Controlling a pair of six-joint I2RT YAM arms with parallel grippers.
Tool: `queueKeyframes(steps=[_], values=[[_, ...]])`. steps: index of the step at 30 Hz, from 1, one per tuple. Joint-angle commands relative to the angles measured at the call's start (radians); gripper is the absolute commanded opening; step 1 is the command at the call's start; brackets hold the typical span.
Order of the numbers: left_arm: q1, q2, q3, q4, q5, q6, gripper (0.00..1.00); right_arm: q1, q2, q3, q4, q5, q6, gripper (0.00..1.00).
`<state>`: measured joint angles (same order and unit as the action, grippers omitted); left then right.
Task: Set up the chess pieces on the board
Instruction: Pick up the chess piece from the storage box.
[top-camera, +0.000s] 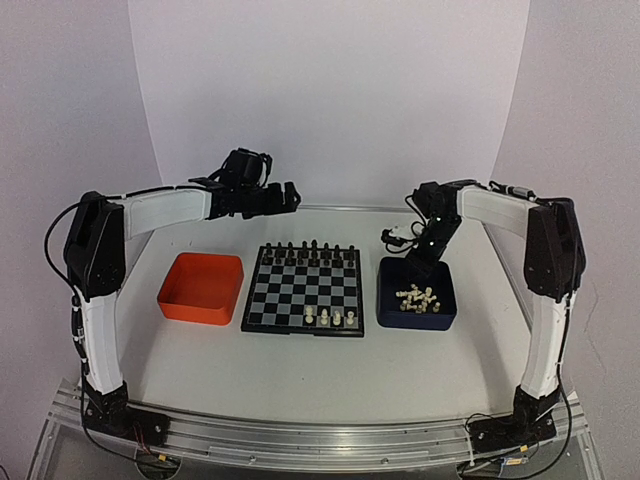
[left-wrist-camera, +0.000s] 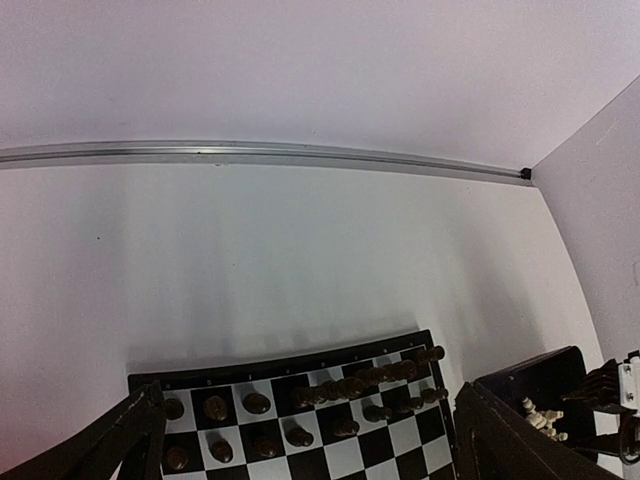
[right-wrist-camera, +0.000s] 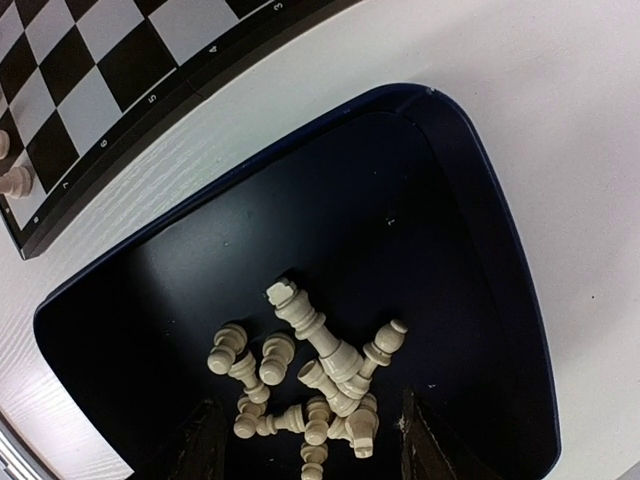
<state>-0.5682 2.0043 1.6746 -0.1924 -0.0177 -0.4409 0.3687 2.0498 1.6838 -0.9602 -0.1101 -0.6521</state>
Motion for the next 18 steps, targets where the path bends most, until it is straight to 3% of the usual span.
queueKeyframes(steps=[1,18], values=[[-0.001,-0.048,-0.029,0.061,0.014,-0.014,1.0,0.001,0.026,0.033,-0.014,-0.028,-0.036,0.54],[-0.001,-0.027,-0.045,0.068,-0.004,-0.027,1.0,0.003,0.121,0.082,-0.006,-0.102,-0.09,0.51]])
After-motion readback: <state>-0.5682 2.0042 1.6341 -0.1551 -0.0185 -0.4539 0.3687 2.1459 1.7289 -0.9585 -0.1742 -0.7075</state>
